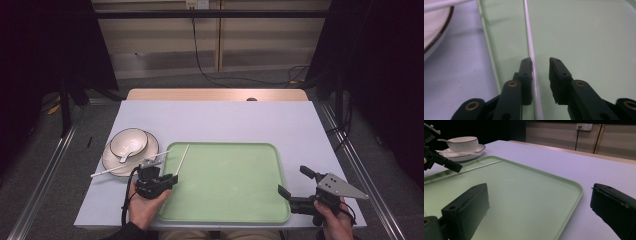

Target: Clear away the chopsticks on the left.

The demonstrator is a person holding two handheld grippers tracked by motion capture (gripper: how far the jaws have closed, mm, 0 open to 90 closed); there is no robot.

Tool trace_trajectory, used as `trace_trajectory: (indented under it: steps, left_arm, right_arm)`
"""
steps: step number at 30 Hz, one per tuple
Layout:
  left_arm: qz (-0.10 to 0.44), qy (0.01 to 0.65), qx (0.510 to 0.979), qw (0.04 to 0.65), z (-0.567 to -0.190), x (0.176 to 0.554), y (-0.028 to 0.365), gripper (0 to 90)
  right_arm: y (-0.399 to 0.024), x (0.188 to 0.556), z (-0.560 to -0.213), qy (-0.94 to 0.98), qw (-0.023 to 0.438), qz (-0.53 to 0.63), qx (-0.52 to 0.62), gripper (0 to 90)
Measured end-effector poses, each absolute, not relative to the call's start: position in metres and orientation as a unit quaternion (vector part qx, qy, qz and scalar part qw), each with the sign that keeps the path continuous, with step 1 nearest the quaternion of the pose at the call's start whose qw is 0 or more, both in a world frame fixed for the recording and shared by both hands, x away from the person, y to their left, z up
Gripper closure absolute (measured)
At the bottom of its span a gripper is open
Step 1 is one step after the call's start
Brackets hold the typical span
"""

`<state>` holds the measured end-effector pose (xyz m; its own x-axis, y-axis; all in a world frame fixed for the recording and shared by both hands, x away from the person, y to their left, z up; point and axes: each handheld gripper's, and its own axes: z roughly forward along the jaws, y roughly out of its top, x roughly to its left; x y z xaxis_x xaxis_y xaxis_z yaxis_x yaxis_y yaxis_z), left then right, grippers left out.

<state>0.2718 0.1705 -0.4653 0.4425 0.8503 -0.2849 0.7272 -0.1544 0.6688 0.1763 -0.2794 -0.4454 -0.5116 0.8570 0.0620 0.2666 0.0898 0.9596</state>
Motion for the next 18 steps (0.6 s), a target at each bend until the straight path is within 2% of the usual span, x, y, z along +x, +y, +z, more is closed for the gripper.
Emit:
trace_trajectory:
  steps: [13,15,17,18]
  left_arm:
    - [0.121,0.458,0.779,0.411,-0.455,0.267,0.184,39.7]
    - [0.099,0.472,0.763,0.431,-0.454,0.268,0.192,30.3]
    - [0.139,0.458,0.770,0.422,-0.450,0.266,0.198,25.8]
    - [0.137,0.456,0.768,0.429,-0.449,0.265,0.202,24.1]
  right_arm:
    - [-0.280,0.176,-0.445,0.684,0.278,0.537,0.409,1.4]
    - [-0.280,0.176,-0.445,0.684,0.277,0.536,0.409,1.4]
    - [-0.280,0.176,-0.445,0.685,0.276,0.537,0.407,1.5]
    - [-0.280,0.176,-0.445,0.685,0.278,0.537,0.408,1.5]
